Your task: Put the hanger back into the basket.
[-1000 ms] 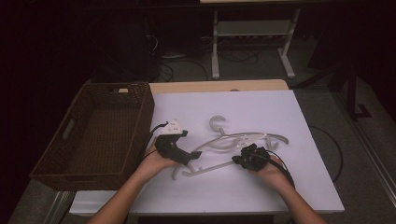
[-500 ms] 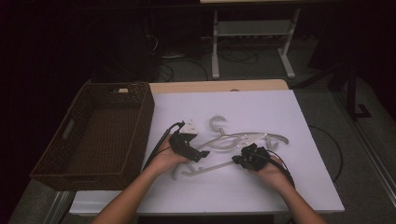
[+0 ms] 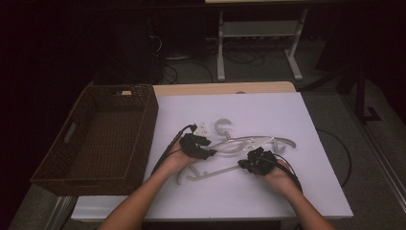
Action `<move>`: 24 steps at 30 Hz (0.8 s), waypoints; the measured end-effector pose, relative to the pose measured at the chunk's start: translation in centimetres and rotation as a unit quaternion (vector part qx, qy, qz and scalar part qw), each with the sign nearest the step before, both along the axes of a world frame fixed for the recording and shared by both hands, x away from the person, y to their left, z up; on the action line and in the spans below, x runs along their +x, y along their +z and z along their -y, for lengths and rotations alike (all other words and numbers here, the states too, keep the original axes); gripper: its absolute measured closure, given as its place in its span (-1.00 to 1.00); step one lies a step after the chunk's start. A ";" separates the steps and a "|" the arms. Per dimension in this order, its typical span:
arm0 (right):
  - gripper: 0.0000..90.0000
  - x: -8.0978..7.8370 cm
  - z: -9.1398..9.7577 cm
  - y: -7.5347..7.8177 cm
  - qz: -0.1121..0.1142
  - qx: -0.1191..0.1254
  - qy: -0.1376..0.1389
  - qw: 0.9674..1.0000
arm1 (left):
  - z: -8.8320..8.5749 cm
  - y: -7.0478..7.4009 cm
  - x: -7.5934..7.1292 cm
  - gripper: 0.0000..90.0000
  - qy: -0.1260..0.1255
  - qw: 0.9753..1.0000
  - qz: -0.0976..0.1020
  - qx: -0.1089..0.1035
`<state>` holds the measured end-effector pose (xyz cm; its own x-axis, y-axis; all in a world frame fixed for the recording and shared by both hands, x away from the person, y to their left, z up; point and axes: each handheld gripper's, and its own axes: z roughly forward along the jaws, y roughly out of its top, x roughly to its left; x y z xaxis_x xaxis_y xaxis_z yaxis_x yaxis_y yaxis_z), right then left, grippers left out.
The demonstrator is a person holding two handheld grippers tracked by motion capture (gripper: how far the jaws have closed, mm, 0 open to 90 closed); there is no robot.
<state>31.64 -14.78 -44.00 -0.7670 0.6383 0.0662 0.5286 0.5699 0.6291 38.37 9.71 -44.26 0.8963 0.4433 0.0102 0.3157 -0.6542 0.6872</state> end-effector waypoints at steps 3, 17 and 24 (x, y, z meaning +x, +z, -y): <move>0.99 0.0 0.0 0.0 0.001 0.000 0.001 1.000 | 0.0 0.0 0.0 0.37 0.000 1.000 0.003 -0.001; 0.99 0.0 0.0 0.0 0.003 0.000 0.001 1.000 | 0.5 -0.2 -0.1 0.79 -0.004 1.000 -0.006 0.000; 0.99 0.0 0.1 0.0 0.002 0.004 0.000 1.000 | 0.6 -0.1 -0.1 0.81 0.013 1.000 -0.007 0.000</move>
